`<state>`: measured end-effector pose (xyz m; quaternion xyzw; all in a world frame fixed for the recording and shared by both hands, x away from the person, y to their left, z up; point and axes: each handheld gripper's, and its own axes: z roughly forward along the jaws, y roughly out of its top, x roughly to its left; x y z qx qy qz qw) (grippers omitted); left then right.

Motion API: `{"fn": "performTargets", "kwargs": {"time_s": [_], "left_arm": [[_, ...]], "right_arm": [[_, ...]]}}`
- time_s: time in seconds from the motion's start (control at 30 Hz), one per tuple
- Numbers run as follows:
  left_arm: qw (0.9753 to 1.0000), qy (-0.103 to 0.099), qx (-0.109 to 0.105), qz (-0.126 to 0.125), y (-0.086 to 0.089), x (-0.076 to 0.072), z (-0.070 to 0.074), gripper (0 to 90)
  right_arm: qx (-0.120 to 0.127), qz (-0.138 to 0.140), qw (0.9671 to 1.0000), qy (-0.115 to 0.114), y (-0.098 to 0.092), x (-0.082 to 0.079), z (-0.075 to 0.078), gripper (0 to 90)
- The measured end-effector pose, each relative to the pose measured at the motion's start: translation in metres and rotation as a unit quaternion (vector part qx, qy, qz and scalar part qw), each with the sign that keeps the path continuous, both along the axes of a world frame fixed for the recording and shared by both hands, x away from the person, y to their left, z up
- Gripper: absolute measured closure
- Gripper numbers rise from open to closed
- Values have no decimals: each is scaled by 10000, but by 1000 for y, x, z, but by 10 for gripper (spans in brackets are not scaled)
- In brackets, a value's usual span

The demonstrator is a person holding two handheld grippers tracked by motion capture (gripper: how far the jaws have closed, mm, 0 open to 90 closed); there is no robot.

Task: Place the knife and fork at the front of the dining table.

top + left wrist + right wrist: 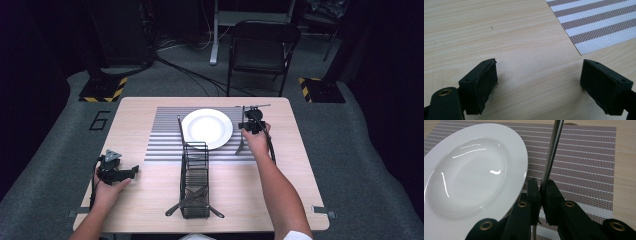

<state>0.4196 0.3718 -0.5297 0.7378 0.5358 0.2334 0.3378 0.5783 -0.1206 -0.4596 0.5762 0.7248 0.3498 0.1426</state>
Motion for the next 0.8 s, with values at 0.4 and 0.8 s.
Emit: {"fn": "performTargets", "kwargs": {"time_s": [0.4,0.8], "left_arm": [[10000,35,18,-33,1,0,1,142],[10000,-3,12,-14,0,0,0,144]], "right_arm": [[485,-269,9970,549,0,18,-11,871],[306,-366,9961,749,-6,19,-3,876]]}}
